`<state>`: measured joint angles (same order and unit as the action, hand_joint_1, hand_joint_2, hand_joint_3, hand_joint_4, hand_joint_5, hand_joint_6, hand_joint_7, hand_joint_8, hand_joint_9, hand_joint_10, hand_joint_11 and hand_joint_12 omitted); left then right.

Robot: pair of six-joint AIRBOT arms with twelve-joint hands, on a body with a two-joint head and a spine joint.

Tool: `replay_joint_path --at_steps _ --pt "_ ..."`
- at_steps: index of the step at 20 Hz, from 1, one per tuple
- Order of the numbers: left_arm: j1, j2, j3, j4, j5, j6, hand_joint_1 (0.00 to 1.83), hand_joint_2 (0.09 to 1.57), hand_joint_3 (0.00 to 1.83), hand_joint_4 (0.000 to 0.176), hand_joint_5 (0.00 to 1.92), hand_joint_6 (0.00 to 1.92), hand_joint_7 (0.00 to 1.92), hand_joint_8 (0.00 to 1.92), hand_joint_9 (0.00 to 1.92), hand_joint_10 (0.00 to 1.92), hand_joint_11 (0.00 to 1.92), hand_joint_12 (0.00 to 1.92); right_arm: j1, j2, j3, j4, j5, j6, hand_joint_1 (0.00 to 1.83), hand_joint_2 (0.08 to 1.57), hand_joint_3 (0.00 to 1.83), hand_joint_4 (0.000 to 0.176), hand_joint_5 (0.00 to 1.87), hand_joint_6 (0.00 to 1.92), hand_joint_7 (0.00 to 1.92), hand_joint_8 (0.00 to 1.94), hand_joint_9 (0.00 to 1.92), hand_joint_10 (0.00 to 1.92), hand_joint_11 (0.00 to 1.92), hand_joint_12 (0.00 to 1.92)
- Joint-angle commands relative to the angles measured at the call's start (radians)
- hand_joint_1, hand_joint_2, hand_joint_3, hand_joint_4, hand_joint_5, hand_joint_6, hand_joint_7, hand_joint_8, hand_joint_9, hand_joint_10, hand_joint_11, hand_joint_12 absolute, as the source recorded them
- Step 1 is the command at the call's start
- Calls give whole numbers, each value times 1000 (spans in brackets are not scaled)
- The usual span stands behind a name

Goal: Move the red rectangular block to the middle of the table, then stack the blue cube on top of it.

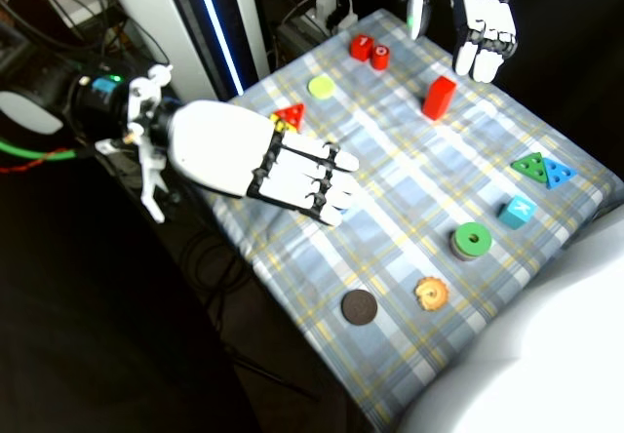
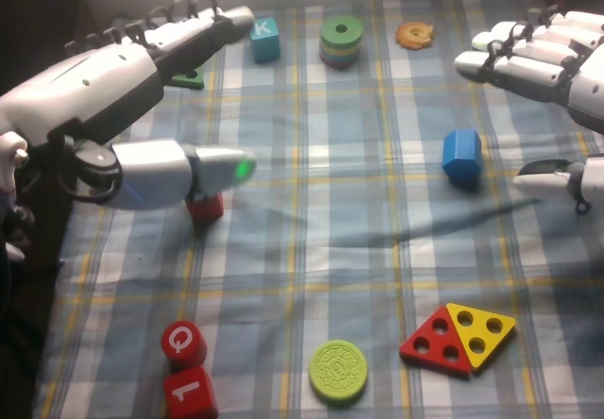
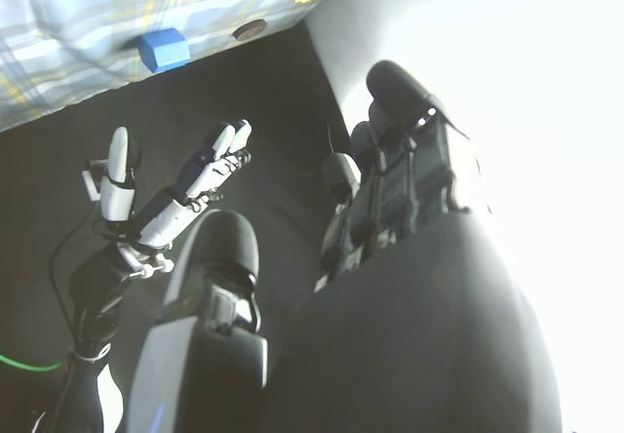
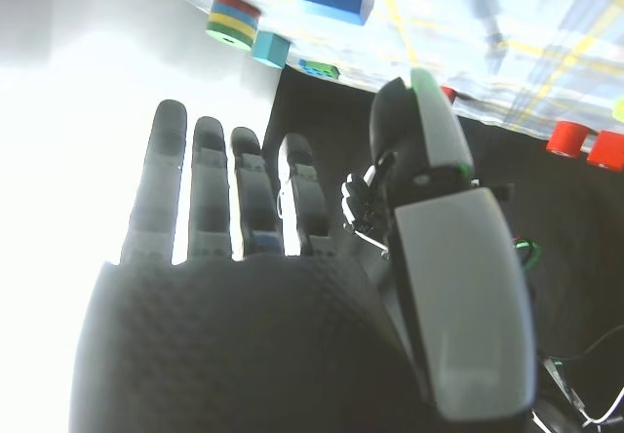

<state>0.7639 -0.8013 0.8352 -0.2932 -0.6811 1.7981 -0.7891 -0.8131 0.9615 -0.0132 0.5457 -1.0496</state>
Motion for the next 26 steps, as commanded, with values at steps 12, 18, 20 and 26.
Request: replay_joint_path --at_steps 12,18,20,26 --pt "30 -50 66 -222 -6 189 917 946 0 1 59 7 80 11 30 10 0 0 -12 -2 -4 52 164 -1 379 1238 0 12 0 0 0 0 0 0 0 327" --pt "35 -113 123 -348 66 319 921 985 0 2 164 2 250 3 183 13 3 373 -17 -4 -5 56 167 0 313 1254 1 13 0 0 0 0 0 0 0 324" --pt "40 -122 133 -362 73 320 905 997 0 13 187 6 295 8 241 23 0 900 -18 -4 -5 57 167 1 328 1259 3 14 0 0 0 0 0 0 0 323" --pt "39 -132 126 -361 70 320 996 1113 1 0 781 25 878 582 593 1316 319 1838 -23 -6 -5 60 167 3 353 1250 0 10 0 0 0 0 0 0 0 637"
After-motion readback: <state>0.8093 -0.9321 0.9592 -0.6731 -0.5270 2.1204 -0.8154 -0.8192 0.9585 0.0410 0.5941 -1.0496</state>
